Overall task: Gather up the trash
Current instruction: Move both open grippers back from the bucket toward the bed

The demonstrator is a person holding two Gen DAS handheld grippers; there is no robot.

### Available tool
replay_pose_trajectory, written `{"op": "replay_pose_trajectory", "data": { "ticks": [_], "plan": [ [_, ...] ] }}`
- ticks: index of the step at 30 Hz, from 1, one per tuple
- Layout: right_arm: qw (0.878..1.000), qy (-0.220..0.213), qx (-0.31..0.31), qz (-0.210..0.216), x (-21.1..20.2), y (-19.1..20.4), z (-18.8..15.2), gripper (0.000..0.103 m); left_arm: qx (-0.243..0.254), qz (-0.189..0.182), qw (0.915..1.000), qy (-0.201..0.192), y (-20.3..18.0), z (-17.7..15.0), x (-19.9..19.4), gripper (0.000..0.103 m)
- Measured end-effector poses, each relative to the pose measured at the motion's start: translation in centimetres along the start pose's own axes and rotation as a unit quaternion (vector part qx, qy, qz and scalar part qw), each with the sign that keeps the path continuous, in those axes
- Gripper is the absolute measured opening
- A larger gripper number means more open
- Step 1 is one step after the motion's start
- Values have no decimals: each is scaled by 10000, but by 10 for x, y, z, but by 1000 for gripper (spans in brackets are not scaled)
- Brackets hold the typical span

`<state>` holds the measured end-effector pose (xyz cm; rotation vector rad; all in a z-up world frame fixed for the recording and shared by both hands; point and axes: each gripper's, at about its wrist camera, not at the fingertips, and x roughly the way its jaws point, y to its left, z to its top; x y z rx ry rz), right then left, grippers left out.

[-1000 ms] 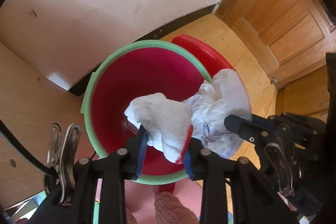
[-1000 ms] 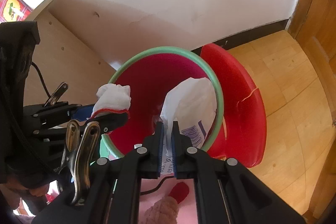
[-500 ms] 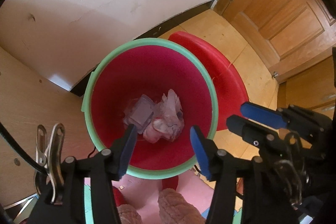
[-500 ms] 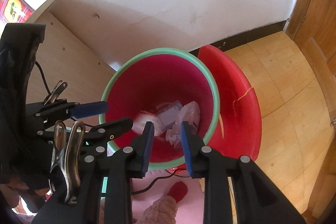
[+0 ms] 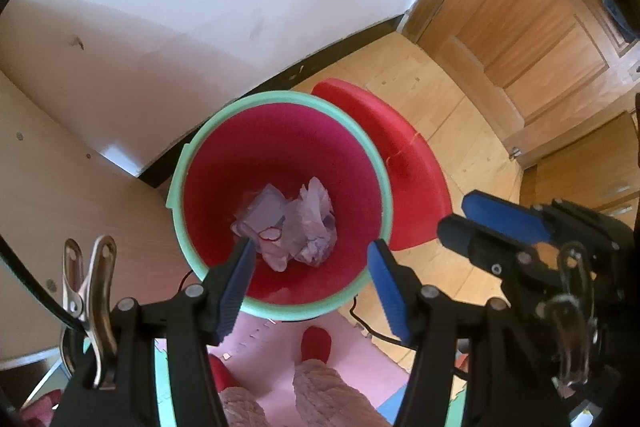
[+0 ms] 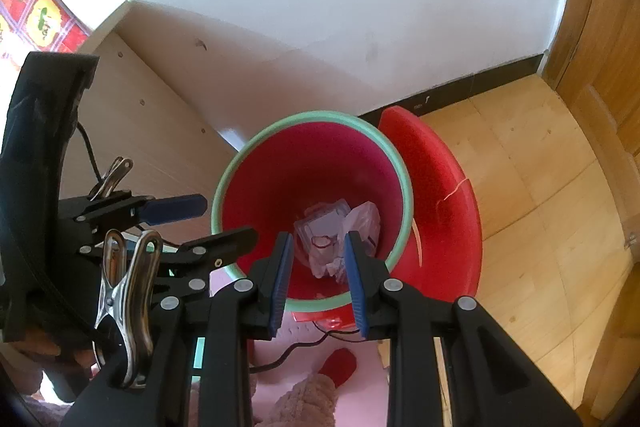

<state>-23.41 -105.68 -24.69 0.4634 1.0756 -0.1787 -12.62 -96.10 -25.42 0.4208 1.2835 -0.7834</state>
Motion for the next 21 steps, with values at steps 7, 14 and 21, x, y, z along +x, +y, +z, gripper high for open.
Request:
{"op": "replay_pose_trajectory", "data": {
  "ticks": [7, 14, 21],
  "plan": [
    [9999, -160, -27, 18, -27, 7, -4, 27, -108, -96, 9998, -150, -8, -11, -35, 62],
    [9993, -365, -74, 49, -63, 19, -7, 27, -115, -194, 9991, -364, -12, -22, -76, 62],
    [9981, -611, -86, 16, -96, 37, -7, 27, -83, -315, 9977, -597, -9, -32, -116, 62]
  ]
}}
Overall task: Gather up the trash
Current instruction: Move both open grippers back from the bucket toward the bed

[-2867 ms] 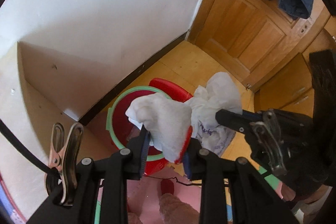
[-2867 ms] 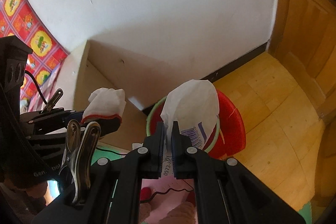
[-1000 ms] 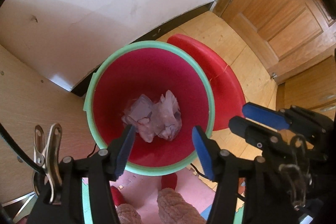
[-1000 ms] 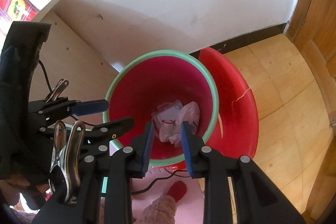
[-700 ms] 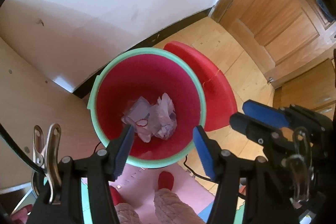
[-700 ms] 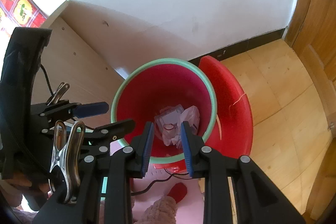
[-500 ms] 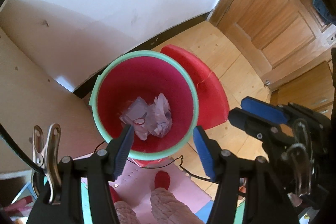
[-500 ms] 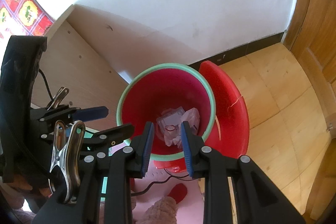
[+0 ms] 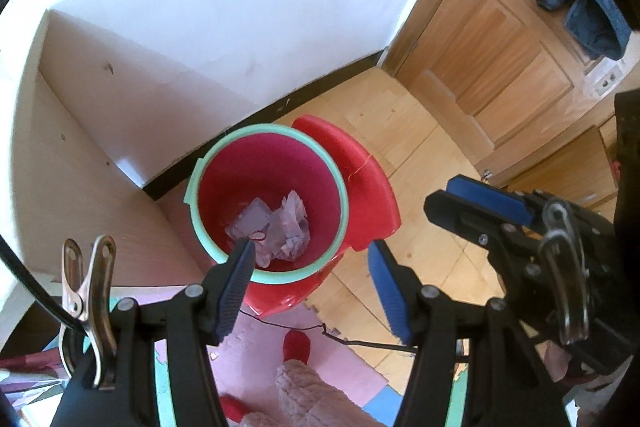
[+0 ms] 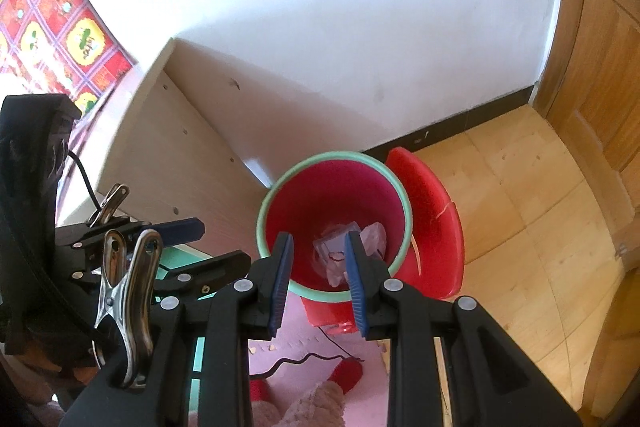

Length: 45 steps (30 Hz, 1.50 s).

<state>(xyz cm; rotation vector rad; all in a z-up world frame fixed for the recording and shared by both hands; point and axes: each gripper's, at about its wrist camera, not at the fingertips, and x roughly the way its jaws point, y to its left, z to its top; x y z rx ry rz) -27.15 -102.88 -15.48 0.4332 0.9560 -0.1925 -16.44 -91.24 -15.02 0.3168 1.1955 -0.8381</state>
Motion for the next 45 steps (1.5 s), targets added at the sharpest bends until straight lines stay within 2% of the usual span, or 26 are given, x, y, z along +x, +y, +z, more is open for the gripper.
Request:
{"op": "replay_pose_trajectory", "data": {
  "ticks": [8, 19, 33, 40, 45],
  "plan": [
    [9993, -347, -107, -86, -36, 29, 3, 27, -5, -292, 9992, -280, 7, -14, -51, 62],
    [9969, -723, -314, -58, -85, 89, -3, 27, -127, -257, 9972, -688, 29, -44, -124, 62],
    [9915, -942, -846, 286, -122, 197, -17, 29, -703, 207, 9906, -1157, 99, -100, -219, 62],
    [9869, -944, -1183, 557, -125, 264, -26, 30, -1159, 518, 9831, -1323, 148, -138, -267, 62],
    [9816, -930, -1471, 783, -124, 316, -34, 35, -1422, 764, 9759, -1468, 184, -163, -299, 62]
  ]
}}
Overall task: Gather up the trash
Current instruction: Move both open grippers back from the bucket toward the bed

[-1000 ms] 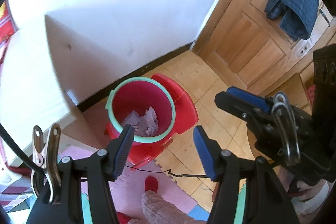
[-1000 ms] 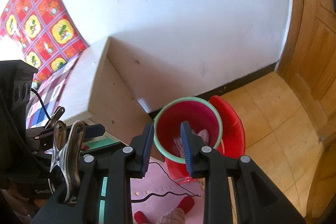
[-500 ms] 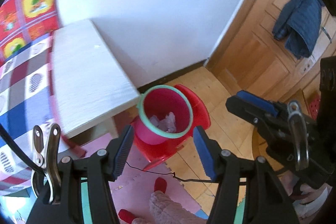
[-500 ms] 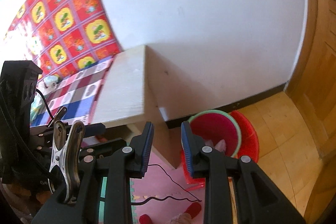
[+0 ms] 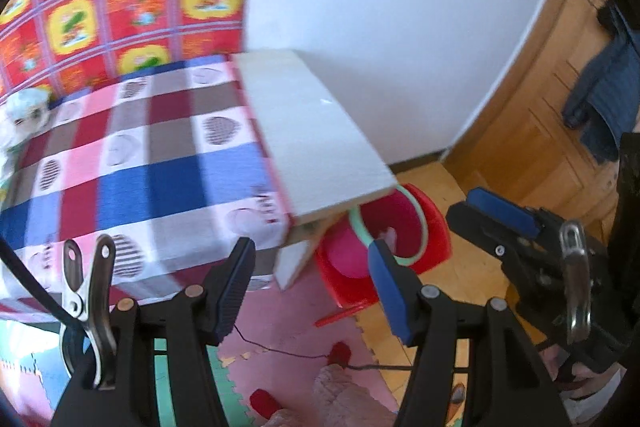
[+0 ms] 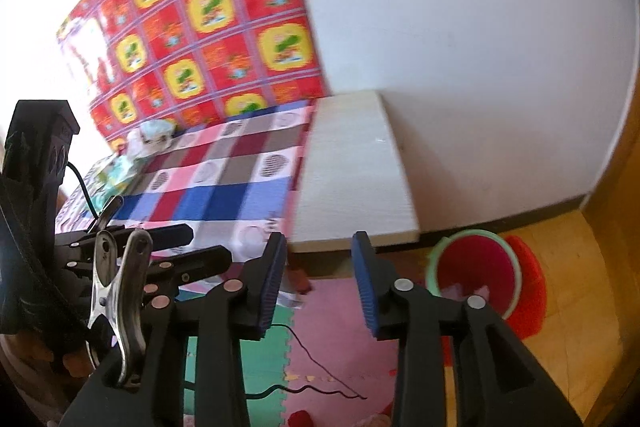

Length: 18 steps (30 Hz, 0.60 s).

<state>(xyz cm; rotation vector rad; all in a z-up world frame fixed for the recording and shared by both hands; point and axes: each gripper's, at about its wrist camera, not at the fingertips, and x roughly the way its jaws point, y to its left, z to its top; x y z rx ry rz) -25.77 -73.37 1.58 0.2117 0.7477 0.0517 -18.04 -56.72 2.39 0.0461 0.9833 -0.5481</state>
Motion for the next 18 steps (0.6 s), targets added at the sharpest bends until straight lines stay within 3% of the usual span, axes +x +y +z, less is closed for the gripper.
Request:
{"op": "replay_pose_trajectory", "data": {
  "ticks": [10, 18],
  "plan": [
    [9975, 113, -481, 513, 29, 92, 9, 35, -576, 666, 9958, -246, 92, -11, -53, 62],
    [9903, 317, -855, 1053, 58, 154, 23, 35, -1194, 1159, 9853, -392, 153, -20, -89, 62]
  ]
}}
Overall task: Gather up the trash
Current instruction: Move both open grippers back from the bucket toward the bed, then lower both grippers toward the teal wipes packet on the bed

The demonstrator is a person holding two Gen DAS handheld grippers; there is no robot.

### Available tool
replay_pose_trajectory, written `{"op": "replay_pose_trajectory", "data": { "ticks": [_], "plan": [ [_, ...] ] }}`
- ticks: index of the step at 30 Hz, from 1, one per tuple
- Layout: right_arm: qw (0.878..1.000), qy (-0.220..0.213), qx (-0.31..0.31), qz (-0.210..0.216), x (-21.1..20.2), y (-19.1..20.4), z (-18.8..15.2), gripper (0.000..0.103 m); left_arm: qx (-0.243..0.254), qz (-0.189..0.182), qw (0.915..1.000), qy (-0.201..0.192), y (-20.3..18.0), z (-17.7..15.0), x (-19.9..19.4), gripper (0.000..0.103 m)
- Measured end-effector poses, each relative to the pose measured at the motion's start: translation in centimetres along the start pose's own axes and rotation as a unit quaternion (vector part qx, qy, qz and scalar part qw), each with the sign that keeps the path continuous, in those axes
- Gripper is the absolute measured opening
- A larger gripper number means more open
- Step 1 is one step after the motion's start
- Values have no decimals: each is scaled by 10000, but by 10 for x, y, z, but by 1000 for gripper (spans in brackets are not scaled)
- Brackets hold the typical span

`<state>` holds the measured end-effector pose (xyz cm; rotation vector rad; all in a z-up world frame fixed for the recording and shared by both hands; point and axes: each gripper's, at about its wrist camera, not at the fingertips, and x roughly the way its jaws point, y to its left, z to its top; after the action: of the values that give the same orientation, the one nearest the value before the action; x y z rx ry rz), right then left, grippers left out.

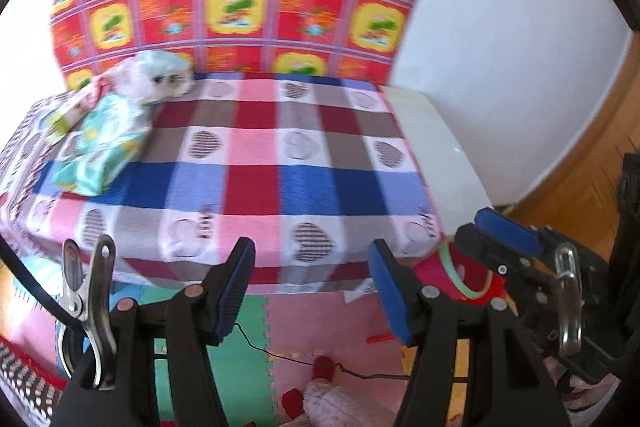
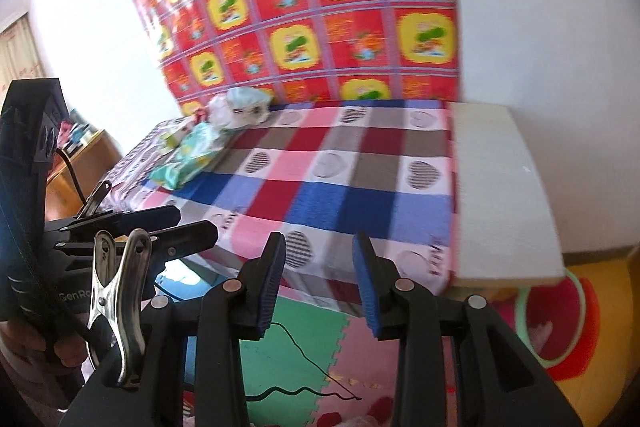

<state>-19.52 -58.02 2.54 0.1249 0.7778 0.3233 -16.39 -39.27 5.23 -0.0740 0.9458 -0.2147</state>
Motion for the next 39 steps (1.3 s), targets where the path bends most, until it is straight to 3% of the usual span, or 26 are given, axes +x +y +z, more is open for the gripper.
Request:
{"op": "replay_pose_trajectory", "data": {
  "ticks": [11, 18, 29, 39],
  "plan": [
    [9969, 130, -397, 665, 49, 53, 43, 36, -757, 686, 9946, -156, 93, 22, -16, 62],
    [9926, 216, -681, 983, 87, 83, 74, 36, -947, 977, 9905, -213, 136, 43, -16, 62],
    [9867, 441, -777, 1357, 151, 115, 114, 36, -1232, 1353, 9831, -116, 202, 82, 4, 62],
    [9820, 603, -1025, 1465, 200, 145, 140, 36, -1572, 1558, 9751, -147, 251, 94, 11, 62]
  ]
}}
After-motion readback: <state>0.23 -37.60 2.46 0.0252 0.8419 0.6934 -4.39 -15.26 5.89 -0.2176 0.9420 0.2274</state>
